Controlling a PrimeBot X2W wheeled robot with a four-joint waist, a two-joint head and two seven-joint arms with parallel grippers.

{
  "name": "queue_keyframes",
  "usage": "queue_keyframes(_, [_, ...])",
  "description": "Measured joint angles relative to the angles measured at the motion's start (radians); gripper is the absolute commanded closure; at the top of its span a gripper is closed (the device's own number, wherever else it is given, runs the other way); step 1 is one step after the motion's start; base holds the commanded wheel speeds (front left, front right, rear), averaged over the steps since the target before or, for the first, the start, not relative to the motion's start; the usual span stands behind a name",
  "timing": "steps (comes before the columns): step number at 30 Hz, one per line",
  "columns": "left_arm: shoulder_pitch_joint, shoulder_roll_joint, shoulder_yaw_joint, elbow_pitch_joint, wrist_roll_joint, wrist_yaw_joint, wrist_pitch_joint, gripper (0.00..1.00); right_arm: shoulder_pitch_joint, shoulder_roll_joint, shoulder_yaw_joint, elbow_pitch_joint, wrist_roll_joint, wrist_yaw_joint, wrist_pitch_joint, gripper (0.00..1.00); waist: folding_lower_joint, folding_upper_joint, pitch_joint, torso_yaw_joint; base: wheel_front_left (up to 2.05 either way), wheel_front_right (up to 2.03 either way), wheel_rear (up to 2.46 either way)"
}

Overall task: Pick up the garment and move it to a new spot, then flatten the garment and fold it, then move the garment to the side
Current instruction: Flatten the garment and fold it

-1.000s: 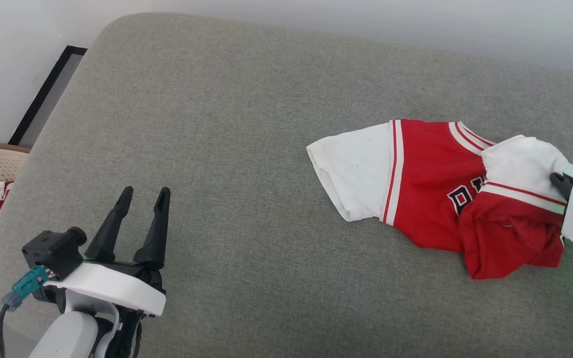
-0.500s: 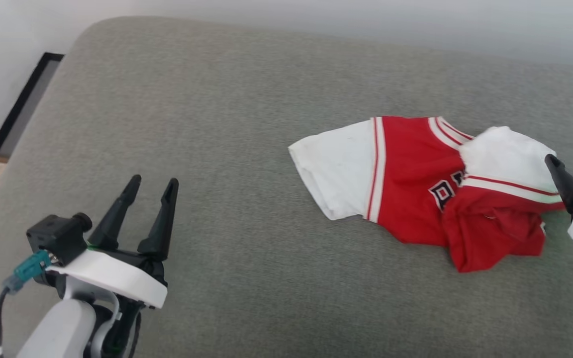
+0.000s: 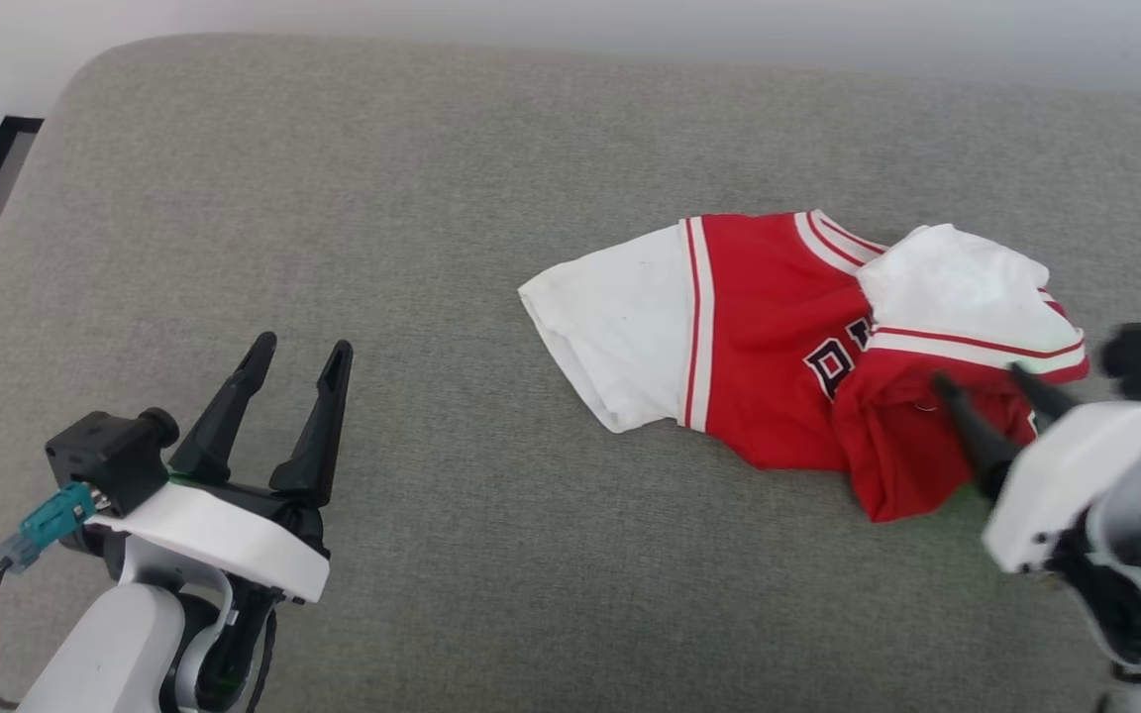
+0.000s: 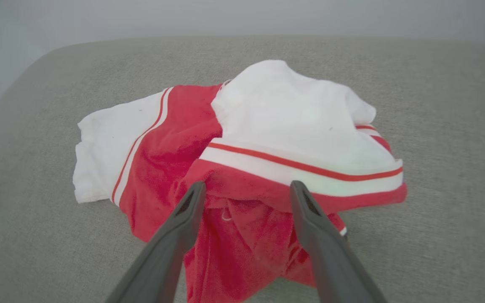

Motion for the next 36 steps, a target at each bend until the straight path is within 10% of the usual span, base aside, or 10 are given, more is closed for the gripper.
queue_keyframes(12, [-0.003,-0.022,-0.013,0.016,0.0,-0.002,-0.015,0.0,-0.105,0.051,0.077,0.203,-0.116,0.0,0.035,0.0,0.0,0.0,0.002,0.081,0.0,0.0,0.0])
queue_keyframes(14, [0.005,-0.025,-0.015,0.021,0.0,-0.002,-0.02,0.0,-0.125,0.052,0.074,0.241,-0.137,0.0,0.041,1.0,0.0,0.0,0.0,0.095,0.0,0.0,0.0])
queue_keyframes(36, [0.042,-0.03,0.019,0.018,-0.011,0.009,-0.049,0.0,-0.029,0.119,-0.476,0.14,-0.116,0.0,-0.074,1.0,0.0,0.0,-0.007,0.067,0.0,0.0,0.0])
